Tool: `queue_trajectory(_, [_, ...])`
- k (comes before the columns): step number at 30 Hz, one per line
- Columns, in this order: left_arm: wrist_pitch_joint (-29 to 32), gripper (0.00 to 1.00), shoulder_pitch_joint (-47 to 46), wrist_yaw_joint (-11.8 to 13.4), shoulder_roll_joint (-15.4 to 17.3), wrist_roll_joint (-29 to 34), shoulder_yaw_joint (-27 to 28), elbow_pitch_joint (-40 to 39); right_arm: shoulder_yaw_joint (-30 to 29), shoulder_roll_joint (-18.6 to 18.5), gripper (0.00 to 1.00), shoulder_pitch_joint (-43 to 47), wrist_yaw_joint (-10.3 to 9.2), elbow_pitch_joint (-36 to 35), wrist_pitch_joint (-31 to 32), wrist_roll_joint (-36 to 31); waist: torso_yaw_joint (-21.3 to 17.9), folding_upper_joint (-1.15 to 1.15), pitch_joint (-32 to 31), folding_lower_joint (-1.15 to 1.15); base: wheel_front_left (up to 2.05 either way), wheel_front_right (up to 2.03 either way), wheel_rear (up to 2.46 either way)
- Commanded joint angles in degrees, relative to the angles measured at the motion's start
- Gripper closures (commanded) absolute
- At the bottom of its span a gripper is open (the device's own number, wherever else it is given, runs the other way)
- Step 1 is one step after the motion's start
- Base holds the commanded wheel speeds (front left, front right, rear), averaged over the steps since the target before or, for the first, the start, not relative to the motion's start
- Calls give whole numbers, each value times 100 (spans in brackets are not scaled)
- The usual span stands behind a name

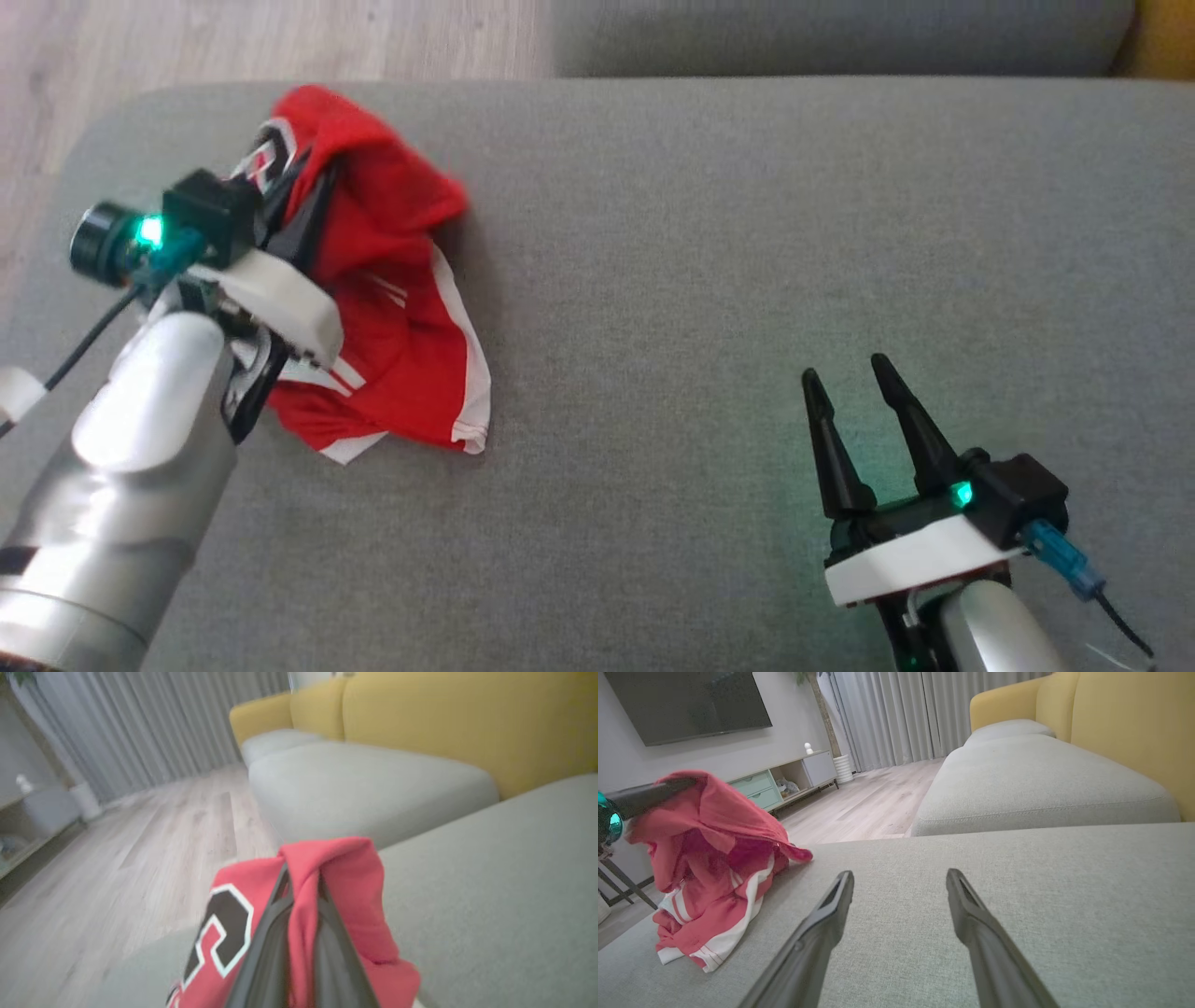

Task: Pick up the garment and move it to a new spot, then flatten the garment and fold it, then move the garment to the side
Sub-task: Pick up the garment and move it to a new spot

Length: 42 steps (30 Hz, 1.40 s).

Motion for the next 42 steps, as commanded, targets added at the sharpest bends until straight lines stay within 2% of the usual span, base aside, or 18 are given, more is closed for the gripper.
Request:
queue_trajectory(1, [-217,100,-455,10,306,-106,168,-369,108,-28,0,-58,-4,-153,-62,52,-15,0,-186,0,0,0,0])
queue_trajectory(8, [-436,100,-603,10,336,-233,89,-1511,-12,-28,0,4,-4,-162,-62,146,-186,0,-553,0,0,0,0])
queue_trajectory(13, [-110,100,-565,22,221,-312,-77,-2302,-164,-28,0,-8,-4,-239,-62,231,-489,0,-651,0,0,0,0])
queue_trajectory(19, [323,100,-586,81,-17,-369,-318,-2965,-204,-28,0,-116,-4,-351,-62,330,-1087,0,-541,0,0,0,0])
queue_trajectory(20, [323,100,-586,81,-17,-369,-318,-2965,-204,-28,0,-116,-4,-351,-62,330,-1087,0,-541,0,0,0,0])
queue_trajectory(27, [653,100,-810,91,-324,-316,-639,-3163,-63,-28,0,-310,-4,-567,-62,568,-1995,0,-146,0,0,0,0])
queue_trajectory(33, [657,100,-1159,87,-594,-175,-854,-2607,111,-28,0,-428,-4,-692,-62,799,-2646,0,213,0,0,0,0])
queue_trajectory(34, [693,0,-1285,68,-693,-102,-1038,-1965,215,-28,0,-457,-4,-729,-62,871,-2828,0,320,0,0,0,0])
queue_trajectory(38, [587,0,-1407,33,-777,-137,-1288,-1342,221,-28,0,-461,-4,-777,-62,926,-2862,0,378,0,0,0,0])
queue_trajectory(42, [405,0,-1468,20,-744,-206,-1431,-980,182,-28,0,-449,-4,-791,-62,935,-2649,0,370,0,0,0,0])
